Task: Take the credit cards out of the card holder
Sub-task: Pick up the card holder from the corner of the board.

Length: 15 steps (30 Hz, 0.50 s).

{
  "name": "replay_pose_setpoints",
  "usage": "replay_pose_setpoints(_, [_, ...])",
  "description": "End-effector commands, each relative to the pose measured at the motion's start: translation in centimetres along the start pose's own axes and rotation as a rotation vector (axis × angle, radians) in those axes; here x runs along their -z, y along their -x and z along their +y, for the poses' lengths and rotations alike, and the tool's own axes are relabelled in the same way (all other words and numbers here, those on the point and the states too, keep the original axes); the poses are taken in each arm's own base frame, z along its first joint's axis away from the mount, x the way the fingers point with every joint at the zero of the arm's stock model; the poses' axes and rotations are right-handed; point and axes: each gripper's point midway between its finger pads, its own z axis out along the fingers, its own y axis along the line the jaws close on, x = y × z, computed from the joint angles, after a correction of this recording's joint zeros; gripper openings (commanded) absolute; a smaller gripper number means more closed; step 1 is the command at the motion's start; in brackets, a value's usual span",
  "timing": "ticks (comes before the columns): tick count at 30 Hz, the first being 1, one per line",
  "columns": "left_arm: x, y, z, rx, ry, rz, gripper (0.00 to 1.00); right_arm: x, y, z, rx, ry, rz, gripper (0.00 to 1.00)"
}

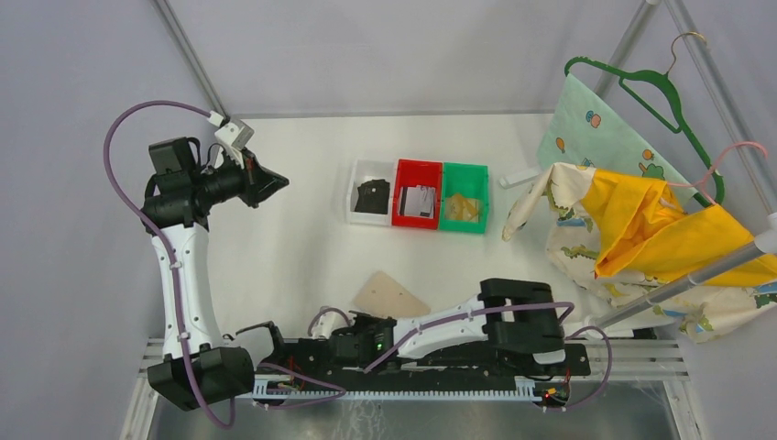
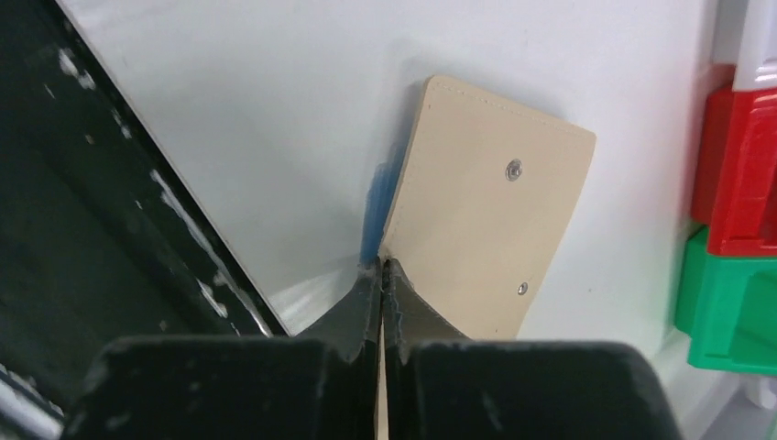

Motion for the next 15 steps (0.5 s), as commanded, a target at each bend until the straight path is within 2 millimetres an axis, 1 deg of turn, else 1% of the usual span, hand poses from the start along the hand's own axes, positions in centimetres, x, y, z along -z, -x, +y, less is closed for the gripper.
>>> replay_pose_setpoints(1, [1.1,0.8,-3.1,-0.166,-0.106,-0.046,0.06,2.6,1.5,-3.2,-0.177,0.1,-0.119,0.0])
replay_pose_setpoints(2, [1.2,0.2,-3.8,-0.196,-0.137,-0.039,0.07,3.2,2.1,-3.5,-0.223,0.165,-0.17,0.0])
replay_pose_setpoints(3, [1.4,-0.4,-4.6,-0.232,-0.169,-0.032,0.08,4.0,3.0,-4.5,-0.276,0.223,-0.232,0.0])
replay_pose_setpoints(4, [1.5,-1.1,-5.2,-0.256,-0.197,-0.023,0.1,4.7,3.4,-4.9,-0.312,0.283,-0.281,0.0])
replay_pose_setpoints(5, [1.7,-1.7,-5.8,-0.283,-0.223,-0.013,0.11,5.7,4.3,-5.9,-0.35,0.339,-0.34,0.0])
replay_pose_setpoints(6, [1.8,-2.5,-6.6,-0.314,-0.258,0.003,0.12,6.2,4.6,-7.1,-0.385,0.371,-0.375,0.0])
replay_pose_setpoints(8, [1.9,-4.3,-8.1,-0.355,-0.332,0.043,0.16,7.3,5.3,-8.4,-0.411,0.454,-0.44,0.0])
replay_pose_setpoints(11, [1.3,-7.2,-10.6,-0.35,-0.447,0.108,0.24,8.1,5.8,-9.9,-0.428,0.521,-0.494,0.0])
replay_pose_setpoints(13, [1.0,-9.3,-12.6,-0.378,-0.539,0.136,0.35,8.2,5.8,-10.2,-0.43,0.561,-0.51,0.0])
replay_pose_setpoints(15, [0.7,-10.9,-13.9,-0.416,-0.597,0.144,0.41,8.3,6.0,-10.5,-0.441,0.589,-0.533,0.0])
